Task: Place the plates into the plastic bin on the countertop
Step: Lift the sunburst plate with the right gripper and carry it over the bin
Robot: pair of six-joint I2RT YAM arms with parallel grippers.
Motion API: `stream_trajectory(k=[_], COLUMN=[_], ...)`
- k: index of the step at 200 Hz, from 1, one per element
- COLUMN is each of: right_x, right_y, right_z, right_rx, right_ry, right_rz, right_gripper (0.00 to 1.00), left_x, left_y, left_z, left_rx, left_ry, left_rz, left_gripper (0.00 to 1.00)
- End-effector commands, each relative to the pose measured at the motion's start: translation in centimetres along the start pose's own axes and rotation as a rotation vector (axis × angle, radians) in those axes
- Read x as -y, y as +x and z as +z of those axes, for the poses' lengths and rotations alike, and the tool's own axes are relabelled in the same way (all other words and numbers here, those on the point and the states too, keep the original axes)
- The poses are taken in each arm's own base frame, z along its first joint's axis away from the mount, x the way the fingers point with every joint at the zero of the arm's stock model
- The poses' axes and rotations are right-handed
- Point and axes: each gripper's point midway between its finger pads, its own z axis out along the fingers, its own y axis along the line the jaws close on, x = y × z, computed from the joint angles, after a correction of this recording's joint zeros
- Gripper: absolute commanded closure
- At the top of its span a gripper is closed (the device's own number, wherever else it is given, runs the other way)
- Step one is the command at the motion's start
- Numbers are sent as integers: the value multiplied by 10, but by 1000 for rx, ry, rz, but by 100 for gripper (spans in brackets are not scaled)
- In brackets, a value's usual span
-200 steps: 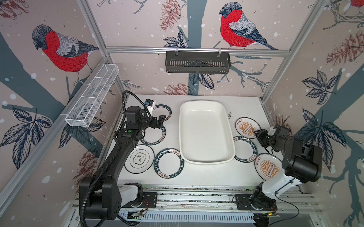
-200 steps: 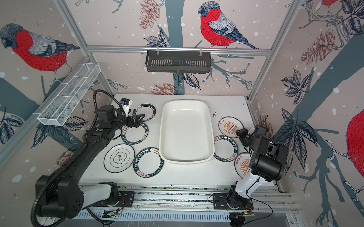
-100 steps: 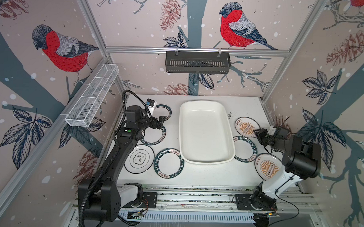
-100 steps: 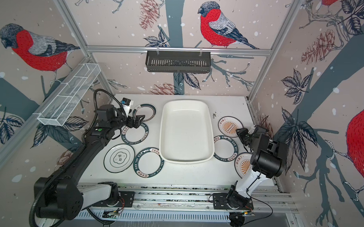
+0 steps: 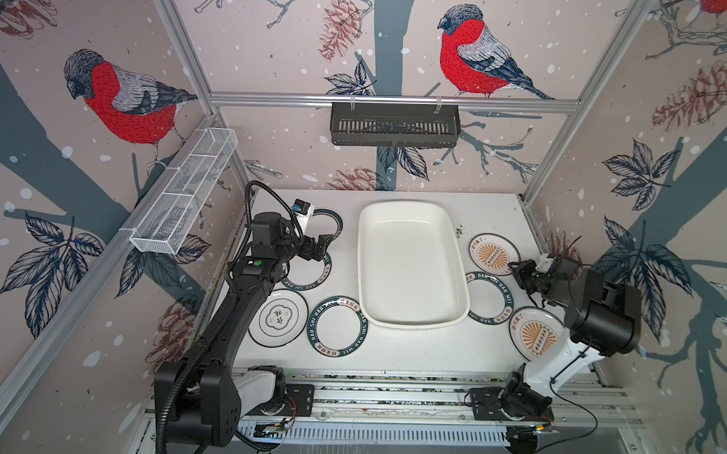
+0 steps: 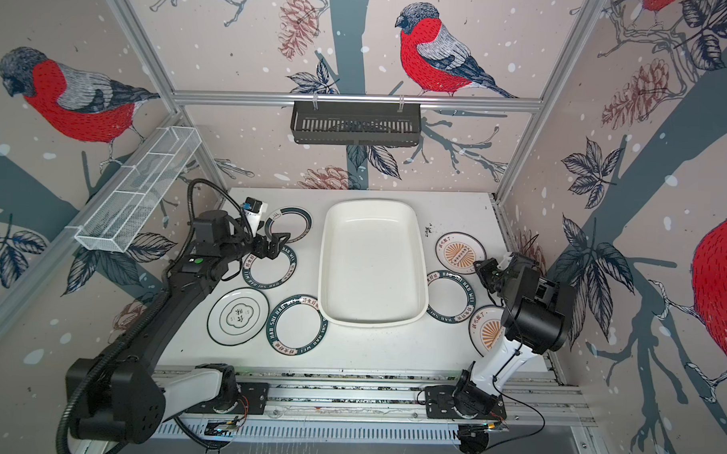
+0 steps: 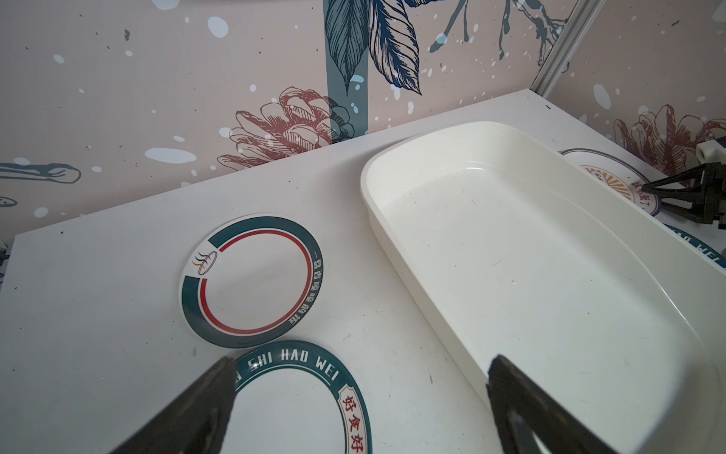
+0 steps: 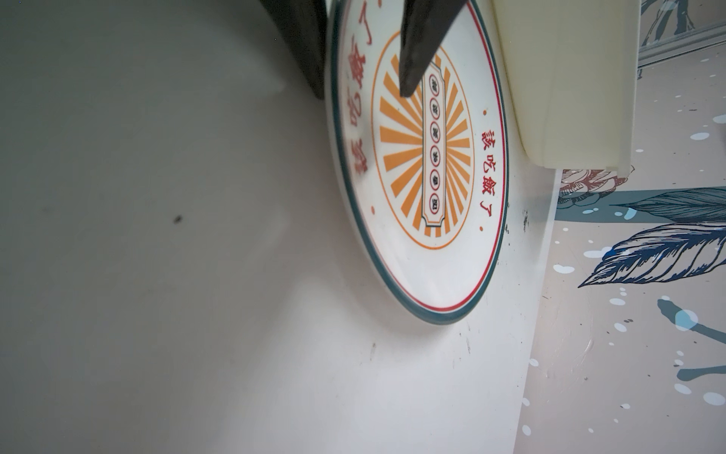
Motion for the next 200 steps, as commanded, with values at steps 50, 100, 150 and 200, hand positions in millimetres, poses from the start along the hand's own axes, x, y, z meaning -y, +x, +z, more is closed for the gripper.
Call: stream_trajectory(k=[50,100,150,200], right_x=[3,-9,-27,-64], right_y=[1,-7,-22,-46], right_z=[-1,-3,-13,-30], right_rx=[2,24,88,156], right_ry=[17,-27,-77,-165], right_rz=[30,32,26,20], right_gripper=[86,93,98,99], left_x=[5,10,14,18], left_y=[-3,-5,0,-6], left_z=[-1,-2,2,1], left_rx=[15,22,6,11], left_ry=[19,45,74,91], left_rz=[4,-3,-4,-3], left_gripper=[1,1,1,2])
